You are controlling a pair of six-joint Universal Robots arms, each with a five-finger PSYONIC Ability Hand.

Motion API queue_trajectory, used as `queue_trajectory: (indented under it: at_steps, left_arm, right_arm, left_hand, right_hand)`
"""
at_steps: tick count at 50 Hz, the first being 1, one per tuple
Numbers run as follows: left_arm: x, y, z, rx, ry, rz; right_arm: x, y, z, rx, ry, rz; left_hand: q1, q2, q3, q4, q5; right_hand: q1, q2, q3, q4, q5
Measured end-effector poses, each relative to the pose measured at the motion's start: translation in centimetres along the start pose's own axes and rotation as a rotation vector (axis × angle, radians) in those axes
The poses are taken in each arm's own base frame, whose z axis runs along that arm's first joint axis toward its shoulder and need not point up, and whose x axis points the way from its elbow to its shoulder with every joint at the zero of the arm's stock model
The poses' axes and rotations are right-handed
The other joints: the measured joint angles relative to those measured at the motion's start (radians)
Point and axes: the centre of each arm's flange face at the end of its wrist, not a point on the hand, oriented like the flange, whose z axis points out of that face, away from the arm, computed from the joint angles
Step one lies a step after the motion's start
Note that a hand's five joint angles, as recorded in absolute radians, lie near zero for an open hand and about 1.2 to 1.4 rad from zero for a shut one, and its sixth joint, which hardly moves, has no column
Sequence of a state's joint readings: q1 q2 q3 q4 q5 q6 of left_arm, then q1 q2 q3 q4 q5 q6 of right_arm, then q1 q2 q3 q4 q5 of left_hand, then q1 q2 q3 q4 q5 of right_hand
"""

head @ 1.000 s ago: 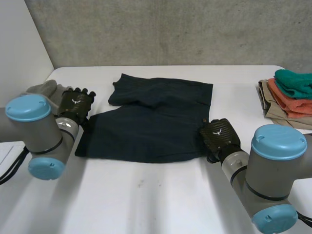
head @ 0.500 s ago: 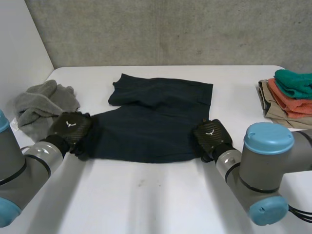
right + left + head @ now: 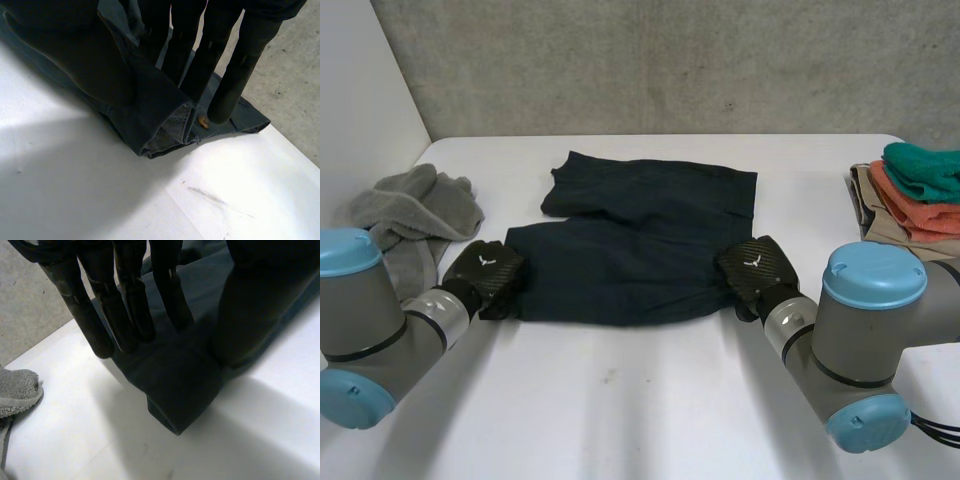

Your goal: Fold the laundry.

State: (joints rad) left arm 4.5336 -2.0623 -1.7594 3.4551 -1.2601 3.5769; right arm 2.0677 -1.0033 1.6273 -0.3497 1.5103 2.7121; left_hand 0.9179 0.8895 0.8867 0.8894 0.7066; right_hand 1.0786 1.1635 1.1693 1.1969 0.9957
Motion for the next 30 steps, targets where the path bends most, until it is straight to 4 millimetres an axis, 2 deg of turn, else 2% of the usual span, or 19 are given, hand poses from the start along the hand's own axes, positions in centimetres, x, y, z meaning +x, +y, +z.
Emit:
queue_trajectory:
  at_steps: [1,6,11,14,21,25,30]
  left_arm:
    - [0.0,0.0,0.0,0.0,0.0,0.0]
    - [-0.2,0.4,0.7,-0.004,-0.003,0.016]
    - [-0.6,0.3,0.5,-0.009,-0.018,0.058]
    - [-1.0,-0.7,-0.1,0.005,-0.034,0.079]
    - [-1.4,-6.8,-4.9,0.117,-0.073,0.125]
    - [-1.2,-11.6,-9.1,0.234,-0.097,0.143]
    - [-1.0,-15.9,-13.6,0.348,-0.119,0.146]
  right_arm:
    - [0.0,0.0,0.0,0.0,0.0,0.0]
    - [0.3,0.0,0.1,-0.003,0.013,-0.002]
    - [0.6,-0.3,0.0,-0.003,0.022,-0.009]
    - [1.0,-1.2,-0.4,0.009,0.029,-0.019]
    - [3.4,-6.6,-3.8,0.054,0.058,-0.098]
    - [5.0,-10.4,-6.7,0.076,0.077,-0.164]
    - [6.6,-14.1,-10.0,0.099,0.099,-0.208]
  left_hand:
    - [0.0,0.0,0.0,0.0,0.0]
    - [0.228,0.285,0.283,0.284,0.271]
    - [0.228,0.304,0.299,0.307,0.276]
    - [0.228,0.304,0.299,0.307,0.276]
    - [0.228,0.304,0.299,0.307,0.276]
    - [0.228,0.306,0.301,0.307,0.276]
    - [0.228,0.308,0.301,0.307,0.282]
  right_hand:
    - [0.0,0.0,0.0,0.0,0.0]
    - [0.0,0.0,0.0,0.0,0.0]
    - [0.0,0.0,0.0,0.0,0.0]
    - [0.0,0.0,0.0,0.0,0.0]
    - [0.0,0.0,0.002,0.0,0.0]
    - [0.0,0.0,0.012,0.001,0.004]
    - [0.007,0.0,0.017,0.001,0.012]
